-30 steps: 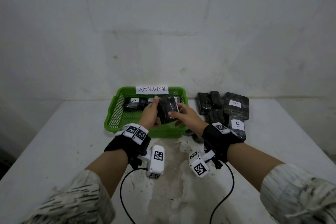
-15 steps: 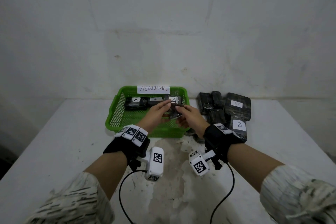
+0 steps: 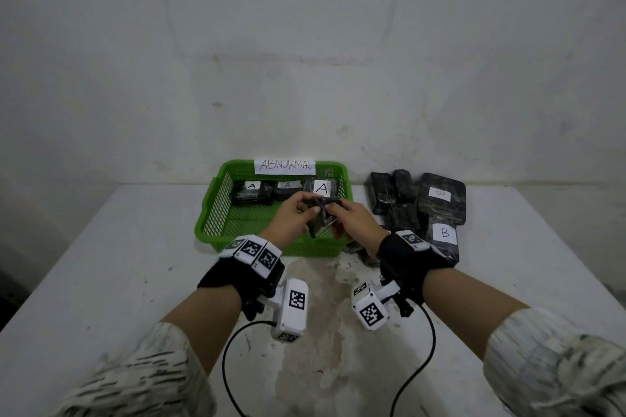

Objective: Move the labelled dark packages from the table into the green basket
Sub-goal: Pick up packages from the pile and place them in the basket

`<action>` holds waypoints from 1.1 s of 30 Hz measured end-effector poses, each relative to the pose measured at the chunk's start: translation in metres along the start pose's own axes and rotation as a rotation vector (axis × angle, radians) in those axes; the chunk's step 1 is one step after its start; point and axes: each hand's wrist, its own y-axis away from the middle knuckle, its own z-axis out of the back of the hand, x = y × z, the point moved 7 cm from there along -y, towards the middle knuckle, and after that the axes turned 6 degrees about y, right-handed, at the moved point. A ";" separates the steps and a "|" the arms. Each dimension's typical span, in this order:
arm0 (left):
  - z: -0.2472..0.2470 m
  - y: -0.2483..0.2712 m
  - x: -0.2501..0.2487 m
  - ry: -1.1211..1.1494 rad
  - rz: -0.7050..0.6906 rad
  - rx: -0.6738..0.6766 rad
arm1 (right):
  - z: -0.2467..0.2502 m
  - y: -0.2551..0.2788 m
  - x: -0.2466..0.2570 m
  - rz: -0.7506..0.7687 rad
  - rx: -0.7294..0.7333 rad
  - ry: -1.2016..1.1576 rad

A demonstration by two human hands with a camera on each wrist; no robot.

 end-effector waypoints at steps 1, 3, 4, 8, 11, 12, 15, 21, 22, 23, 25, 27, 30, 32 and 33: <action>0.003 -0.001 0.001 -0.040 -0.020 -0.029 | 0.000 0.000 -0.001 -0.013 -0.002 -0.005; 0.007 -0.005 0.002 -0.049 -0.026 -0.059 | -0.002 0.001 -0.001 -0.036 0.004 0.000; 0.007 -0.004 0.003 -0.022 -0.003 -0.056 | -0.002 -0.001 -0.002 -0.045 0.007 0.011; 0.009 0.001 0.014 0.239 0.171 -0.061 | -0.004 0.002 0.000 -0.079 0.054 0.013; 0.014 0.003 0.023 0.400 0.256 -0.130 | -0.010 0.003 -0.001 -0.078 0.127 -0.058; 0.016 0.003 0.026 0.431 0.280 -0.146 | -0.012 0.002 -0.004 -0.080 0.125 -0.102; 0.022 0.000 0.034 0.533 0.299 -0.195 | -0.011 -0.005 -0.012 -0.091 0.052 -0.249; 0.029 0.002 0.040 0.622 0.320 -0.175 | -0.014 -0.014 -0.011 -0.060 0.003 -0.231; 0.029 0.003 0.037 0.625 0.322 -0.155 | -0.016 -0.017 -0.010 -0.062 0.000 -0.221; 0.032 0.002 0.040 0.625 0.322 -0.154 | -0.018 -0.019 -0.007 -0.060 -0.011 -0.221; 0.040 0.001 0.046 0.611 0.327 -0.200 | -0.023 -0.023 -0.004 -0.066 -0.063 -0.241; 0.048 -0.001 0.051 0.624 0.317 -0.219 | -0.033 -0.030 -0.005 -0.110 -0.088 -0.274; 0.061 -0.006 0.062 0.570 0.331 -0.218 | -0.062 -0.043 -0.010 -0.239 0.006 -0.315; 0.074 -0.013 0.067 0.442 0.346 -0.224 | -0.074 -0.058 -0.014 -0.296 0.012 -0.329; 0.081 -0.019 0.073 0.359 0.361 -0.234 | -0.077 -0.065 -0.014 -0.315 -0.002 -0.339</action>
